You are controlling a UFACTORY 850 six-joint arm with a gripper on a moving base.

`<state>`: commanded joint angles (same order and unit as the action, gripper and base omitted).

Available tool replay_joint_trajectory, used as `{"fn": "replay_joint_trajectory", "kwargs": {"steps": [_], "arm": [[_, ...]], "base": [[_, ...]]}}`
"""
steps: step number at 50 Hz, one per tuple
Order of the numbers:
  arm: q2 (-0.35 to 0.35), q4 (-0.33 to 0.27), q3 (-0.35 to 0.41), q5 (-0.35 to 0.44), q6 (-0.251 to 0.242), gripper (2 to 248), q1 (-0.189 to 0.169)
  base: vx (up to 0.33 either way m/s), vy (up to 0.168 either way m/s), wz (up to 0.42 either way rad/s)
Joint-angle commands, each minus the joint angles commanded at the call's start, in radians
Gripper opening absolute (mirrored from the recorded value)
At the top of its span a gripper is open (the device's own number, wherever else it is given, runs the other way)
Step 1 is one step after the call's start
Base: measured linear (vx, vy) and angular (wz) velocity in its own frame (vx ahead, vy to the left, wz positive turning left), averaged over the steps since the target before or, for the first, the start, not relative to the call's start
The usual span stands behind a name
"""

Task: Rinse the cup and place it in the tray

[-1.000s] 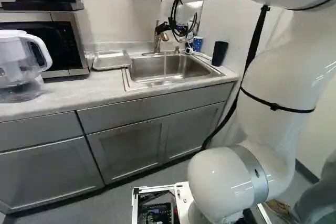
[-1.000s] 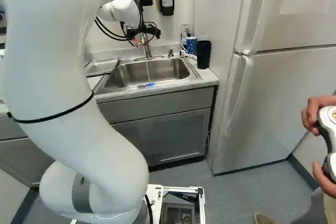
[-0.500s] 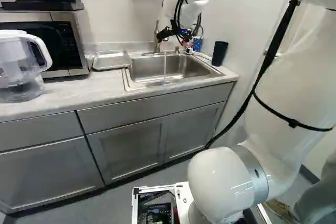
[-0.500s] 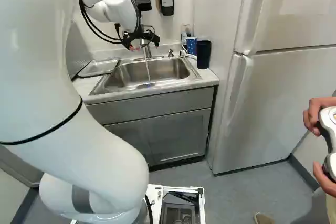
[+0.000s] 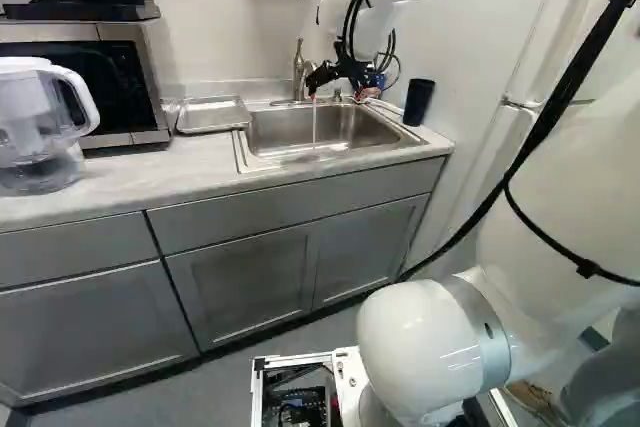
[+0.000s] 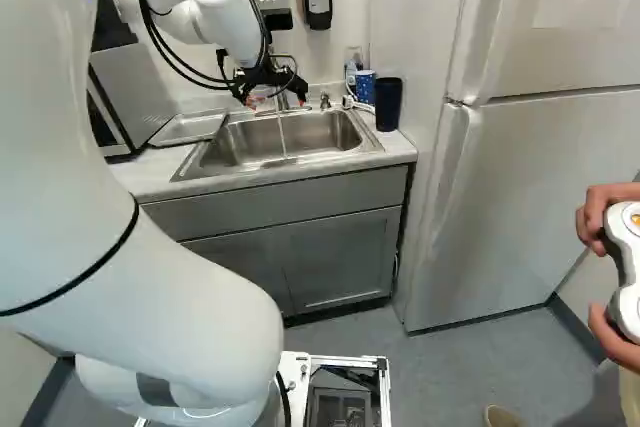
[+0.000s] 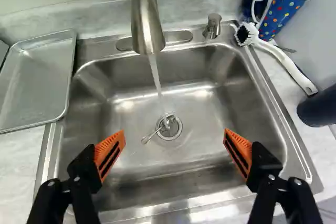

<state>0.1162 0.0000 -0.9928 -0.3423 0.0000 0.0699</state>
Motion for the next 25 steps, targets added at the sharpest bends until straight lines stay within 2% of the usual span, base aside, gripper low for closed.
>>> {"fn": "replay_joint_trajectory", "kwargs": {"steps": [25], "arm": [[0.001, 0.000, 0.001, 0.000, 0.000, 247, -0.010]], "base": [[0.000, 0.000, 0.000]]}}
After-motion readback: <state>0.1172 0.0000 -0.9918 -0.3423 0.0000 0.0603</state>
